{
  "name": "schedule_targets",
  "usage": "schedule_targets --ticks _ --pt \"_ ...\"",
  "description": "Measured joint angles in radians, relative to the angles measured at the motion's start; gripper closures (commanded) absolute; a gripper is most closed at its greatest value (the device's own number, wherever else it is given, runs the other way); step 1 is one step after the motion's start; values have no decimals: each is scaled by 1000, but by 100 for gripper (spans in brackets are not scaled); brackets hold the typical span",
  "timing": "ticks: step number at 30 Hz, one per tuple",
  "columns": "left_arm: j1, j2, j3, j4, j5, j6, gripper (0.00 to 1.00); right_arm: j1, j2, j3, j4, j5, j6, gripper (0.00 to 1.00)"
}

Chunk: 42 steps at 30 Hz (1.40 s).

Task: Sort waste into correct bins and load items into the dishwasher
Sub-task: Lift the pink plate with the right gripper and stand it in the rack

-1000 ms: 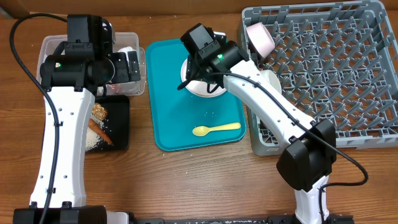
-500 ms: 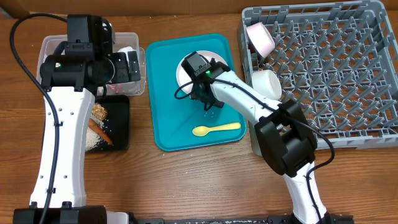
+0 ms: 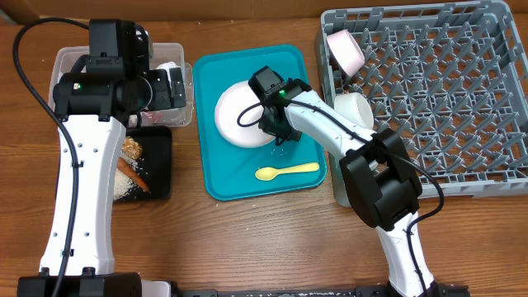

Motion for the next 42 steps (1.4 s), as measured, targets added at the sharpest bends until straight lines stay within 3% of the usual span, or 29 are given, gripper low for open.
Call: schedule_targets --ticks 2,14,21,27,33,42 --pt "0 0 0 0 0 0 0 0 0 0 2 -3 -13 96" --pt "0 0 0 0 0 0 0 -41 -14 201 -135 -40 -288 96" --pt "0 0 0 0 0 0 0 -121 -181 335 -230 45 -413 96" --pt "0 0 0 0 0 0 0 -201 -391 364 -333 340 -418 96" --pt "0 0 0 0 0 0 0 -262 -434 368 -399 731 -351 96" --pt "0 0 0 0 0 0 0 -329 -426 239 -185 923 -341 96"
